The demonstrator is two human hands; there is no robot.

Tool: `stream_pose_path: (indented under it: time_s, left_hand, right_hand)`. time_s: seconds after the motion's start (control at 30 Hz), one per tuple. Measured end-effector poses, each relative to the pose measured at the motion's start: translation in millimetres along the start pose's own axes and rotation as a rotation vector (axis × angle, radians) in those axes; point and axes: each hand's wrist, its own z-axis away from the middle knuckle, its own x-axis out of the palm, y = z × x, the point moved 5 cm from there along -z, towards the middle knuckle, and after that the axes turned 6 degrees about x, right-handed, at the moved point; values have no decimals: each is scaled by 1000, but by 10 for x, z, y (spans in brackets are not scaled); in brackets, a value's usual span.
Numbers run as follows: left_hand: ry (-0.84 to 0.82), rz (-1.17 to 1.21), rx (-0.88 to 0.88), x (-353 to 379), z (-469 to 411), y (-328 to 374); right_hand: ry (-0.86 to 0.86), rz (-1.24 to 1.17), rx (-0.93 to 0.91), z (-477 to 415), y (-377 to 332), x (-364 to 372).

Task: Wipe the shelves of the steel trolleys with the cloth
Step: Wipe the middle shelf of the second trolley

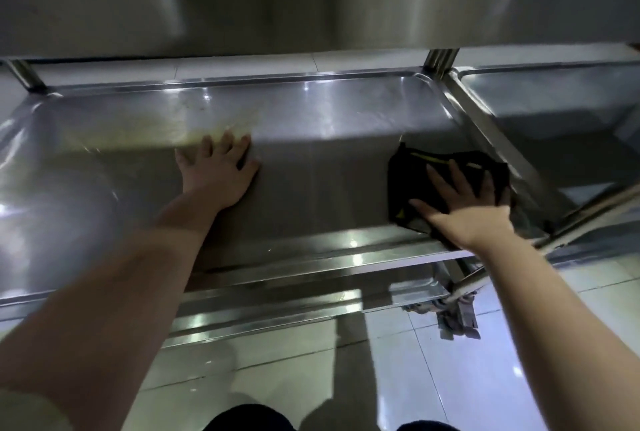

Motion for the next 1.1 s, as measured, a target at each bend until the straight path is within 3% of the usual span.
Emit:
stream_pose_path:
  time_s: [0.13,0.23,0.33,0.4,0.47,0.53,0.6,0.7,0.87,1.1]
  left_hand:
    - [-23,29,13,1,-1,-53]
    - [20,205,13,-86,-5,-185]
    - [74,619,9,-322,62,-381]
    - [86,723,52,-479,204,-341]
    - [48,589,162,-469,440,-59]
    - [-13,338,247,-290,755,359]
    - [-29,162,239,-111,1015,659]
    - [-19,90,184,-2,1026,661]
    - [-15,47,73,-75,382,-3]
    - [-86,48,-67,-167,-599,-403]
  right_hand:
    - [66,28,-323,604,-1507,187]
    - [38,41,-438,1097,-2489,328]
    - [-6,-15,-447,1091,-2628,300]
    - [67,-127,-417,892,-2403,167]
    - [171,-221,-314,570,-2092,-25]
    - [134,-282,-262,189,-1908,-128]
    - [73,-282,-334,-87,-1972,-143]
    - [40,-475,-370,-277,-2176,-115]
    - [127,-126,-426,-363,-2267,15]
    - [162,-6,-413,-333,-2324,118]
